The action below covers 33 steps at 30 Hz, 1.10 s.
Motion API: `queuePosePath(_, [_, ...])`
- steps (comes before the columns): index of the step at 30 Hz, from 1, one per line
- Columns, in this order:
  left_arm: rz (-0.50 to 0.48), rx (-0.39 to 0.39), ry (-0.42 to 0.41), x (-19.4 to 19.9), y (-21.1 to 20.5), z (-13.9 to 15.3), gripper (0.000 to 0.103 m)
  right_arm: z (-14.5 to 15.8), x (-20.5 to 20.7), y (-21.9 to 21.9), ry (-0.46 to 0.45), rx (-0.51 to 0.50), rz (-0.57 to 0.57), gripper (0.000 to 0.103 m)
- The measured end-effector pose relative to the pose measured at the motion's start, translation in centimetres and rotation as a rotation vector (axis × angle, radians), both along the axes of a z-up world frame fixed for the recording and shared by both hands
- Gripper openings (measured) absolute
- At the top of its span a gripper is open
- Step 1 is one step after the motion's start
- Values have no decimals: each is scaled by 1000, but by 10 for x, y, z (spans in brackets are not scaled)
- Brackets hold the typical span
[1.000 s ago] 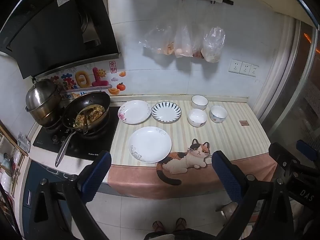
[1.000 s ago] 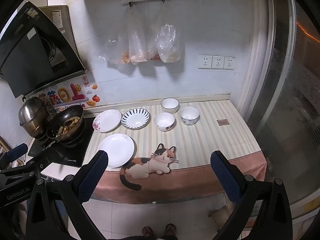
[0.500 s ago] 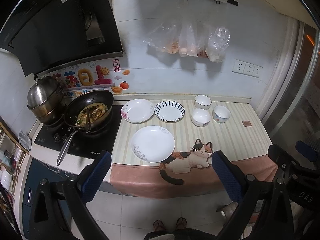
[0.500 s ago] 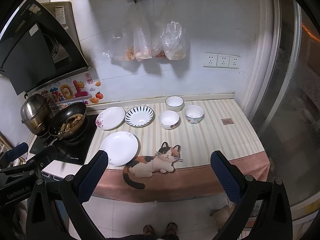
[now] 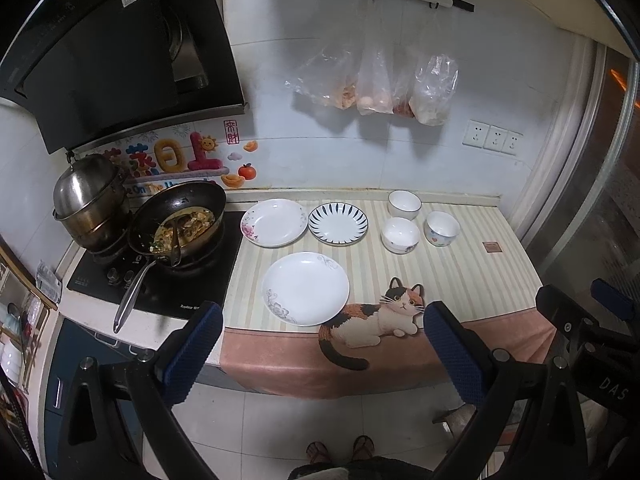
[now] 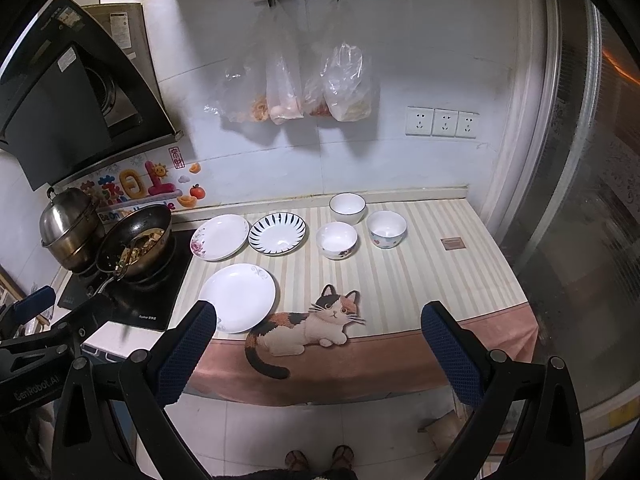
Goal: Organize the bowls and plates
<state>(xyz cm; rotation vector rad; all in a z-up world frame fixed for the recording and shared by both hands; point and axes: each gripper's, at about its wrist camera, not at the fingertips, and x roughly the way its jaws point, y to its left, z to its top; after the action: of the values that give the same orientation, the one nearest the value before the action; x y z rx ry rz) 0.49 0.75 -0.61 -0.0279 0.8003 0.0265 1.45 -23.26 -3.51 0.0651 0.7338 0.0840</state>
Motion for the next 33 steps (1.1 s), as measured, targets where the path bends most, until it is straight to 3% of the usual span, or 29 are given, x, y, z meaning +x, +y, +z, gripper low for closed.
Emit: queuePosePath(33, [1, -4, -7, -9, -8, 1, 103, 2, -2, -3, -6, -1, 9, 103])
